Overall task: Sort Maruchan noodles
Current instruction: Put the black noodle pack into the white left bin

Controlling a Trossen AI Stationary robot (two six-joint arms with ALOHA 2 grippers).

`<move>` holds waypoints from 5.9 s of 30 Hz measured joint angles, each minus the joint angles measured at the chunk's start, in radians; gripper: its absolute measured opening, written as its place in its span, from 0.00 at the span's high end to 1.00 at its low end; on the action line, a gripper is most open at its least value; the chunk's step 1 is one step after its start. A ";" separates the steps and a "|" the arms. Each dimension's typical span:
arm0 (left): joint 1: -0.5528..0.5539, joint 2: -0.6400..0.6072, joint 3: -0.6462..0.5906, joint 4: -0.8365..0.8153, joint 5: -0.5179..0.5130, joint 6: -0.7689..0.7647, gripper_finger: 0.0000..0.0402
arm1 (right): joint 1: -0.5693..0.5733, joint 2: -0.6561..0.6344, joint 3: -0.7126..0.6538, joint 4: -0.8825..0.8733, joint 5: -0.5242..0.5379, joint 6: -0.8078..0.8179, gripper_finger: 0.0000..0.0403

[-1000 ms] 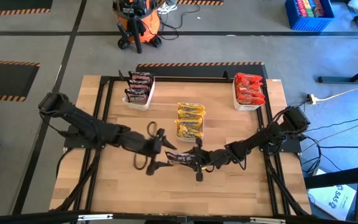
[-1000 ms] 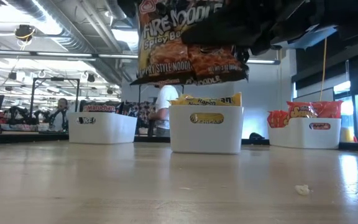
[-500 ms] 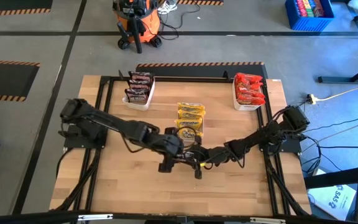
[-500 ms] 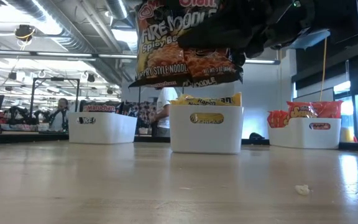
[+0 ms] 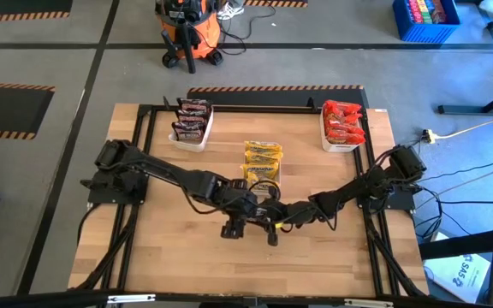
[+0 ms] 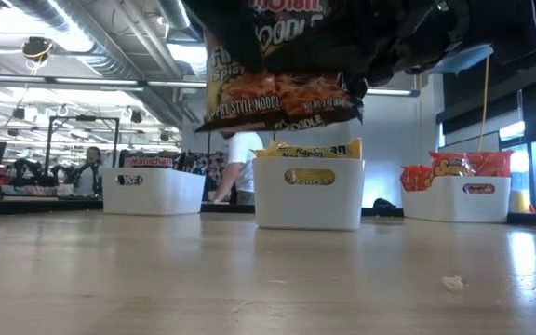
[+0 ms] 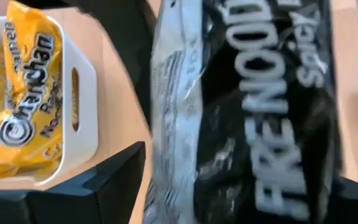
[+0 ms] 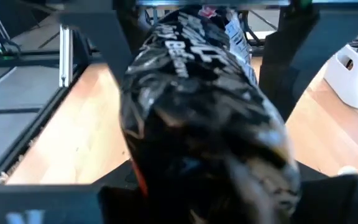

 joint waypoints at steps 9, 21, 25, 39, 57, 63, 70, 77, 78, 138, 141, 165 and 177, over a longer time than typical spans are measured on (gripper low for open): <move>0.016 0.008 0.001 -0.045 -0.005 0.003 0.37 | -0.001 0.000 0.019 -0.016 -0.004 -0.004 0.60; 0.014 0.007 0.001 -0.047 0.006 0.009 0.54 | 0.000 0.000 0.020 -0.002 -0.005 -0.006 0.60; 0.007 0.007 0.001 -0.047 0.008 0.029 0.60 | 0.000 0.000 0.020 0.003 -0.005 -0.005 0.56; -0.017 -0.011 0.000 -0.238 0.010 0.022 0.64 | 0.004 -0.123 0.022 -0.109 0.001 -0.111 0.36; 0.136 -0.290 -0.105 -0.611 -0.225 -0.092 0.64 | 0.019 -0.166 -0.012 -0.210 -0.045 -0.089 0.36; 0.291 -0.404 -0.200 -0.615 -0.252 0.050 0.64 | 0.018 -0.166 -0.022 -0.212 -0.046 -0.082 0.36; 0.492 -0.430 -0.253 -0.614 -0.353 0.212 0.64 | 0.015 -0.166 -0.022 -0.209 -0.046 -0.083 0.36; 0.626 -0.393 -0.283 -0.556 -0.361 0.410 0.64 | 0.015 -0.165 -0.022 -0.216 -0.046 -0.087 0.36; 0.639 -0.392 -0.291 -0.549 -0.354 0.432 0.64 | 0.015 -0.165 -0.022 -0.217 -0.046 -0.090 0.36; 0.988 -0.391 -0.605 -0.058 -0.076 0.873 0.64 | 0.015 -0.164 -0.022 -0.163 -0.142 -0.244 0.36; 1.009 -0.392 -0.632 -0.038 -0.082 0.861 0.64 | 0.015 -0.164 -0.022 -0.164 -0.142 -0.244 0.36; 1.005 -0.391 -0.639 -0.008 -0.160 0.709 0.62 | 0.015 -0.164 -0.022 -0.163 -0.146 -0.242 0.36; 0.998 -0.391 -0.640 -0.007 -0.206 0.693 0.58 | 0.015 -0.164 -0.022 -0.163 -0.145 -0.241 0.36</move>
